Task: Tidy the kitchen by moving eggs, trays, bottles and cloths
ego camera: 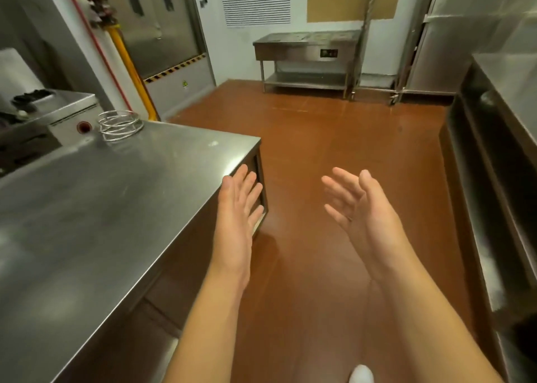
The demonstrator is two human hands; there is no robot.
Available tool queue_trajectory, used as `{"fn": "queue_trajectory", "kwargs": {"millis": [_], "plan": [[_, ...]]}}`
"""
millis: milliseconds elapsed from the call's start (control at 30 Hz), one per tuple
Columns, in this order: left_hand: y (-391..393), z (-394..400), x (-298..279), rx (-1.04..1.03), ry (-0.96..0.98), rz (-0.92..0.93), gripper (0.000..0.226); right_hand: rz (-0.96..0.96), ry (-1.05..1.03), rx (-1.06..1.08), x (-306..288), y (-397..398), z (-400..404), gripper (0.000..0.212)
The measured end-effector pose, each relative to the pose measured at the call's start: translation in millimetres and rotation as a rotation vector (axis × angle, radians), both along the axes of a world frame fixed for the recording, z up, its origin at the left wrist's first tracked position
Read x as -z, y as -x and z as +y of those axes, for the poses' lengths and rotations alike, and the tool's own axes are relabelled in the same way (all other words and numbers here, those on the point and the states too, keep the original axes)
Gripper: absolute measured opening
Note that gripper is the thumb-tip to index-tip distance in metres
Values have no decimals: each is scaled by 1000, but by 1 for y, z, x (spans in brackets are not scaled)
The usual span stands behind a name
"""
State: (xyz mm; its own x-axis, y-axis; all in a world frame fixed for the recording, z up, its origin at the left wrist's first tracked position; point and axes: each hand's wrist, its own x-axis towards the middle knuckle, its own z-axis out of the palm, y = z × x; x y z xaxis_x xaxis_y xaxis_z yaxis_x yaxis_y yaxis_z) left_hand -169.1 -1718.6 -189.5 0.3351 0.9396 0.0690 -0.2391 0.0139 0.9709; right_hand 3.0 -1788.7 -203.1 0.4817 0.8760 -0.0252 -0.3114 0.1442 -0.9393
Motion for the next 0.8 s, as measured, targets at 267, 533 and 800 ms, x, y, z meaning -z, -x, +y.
{"fn": "queue_trajectory", "kwargs": {"millis": [267, 533, 800], "plan": [[-177, 68, -28, 80, -72, -8, 73, -55, -60, 141, -43, -179, 52, 52], [-270, 136, -24, 122, -63, 53, 72, -10, 35, 87, -22, -252, 112, 53], [-347, 274, 11, 160, 10, 42, 74, -29, 119, 155, 5, -330, 234, 51]]}}
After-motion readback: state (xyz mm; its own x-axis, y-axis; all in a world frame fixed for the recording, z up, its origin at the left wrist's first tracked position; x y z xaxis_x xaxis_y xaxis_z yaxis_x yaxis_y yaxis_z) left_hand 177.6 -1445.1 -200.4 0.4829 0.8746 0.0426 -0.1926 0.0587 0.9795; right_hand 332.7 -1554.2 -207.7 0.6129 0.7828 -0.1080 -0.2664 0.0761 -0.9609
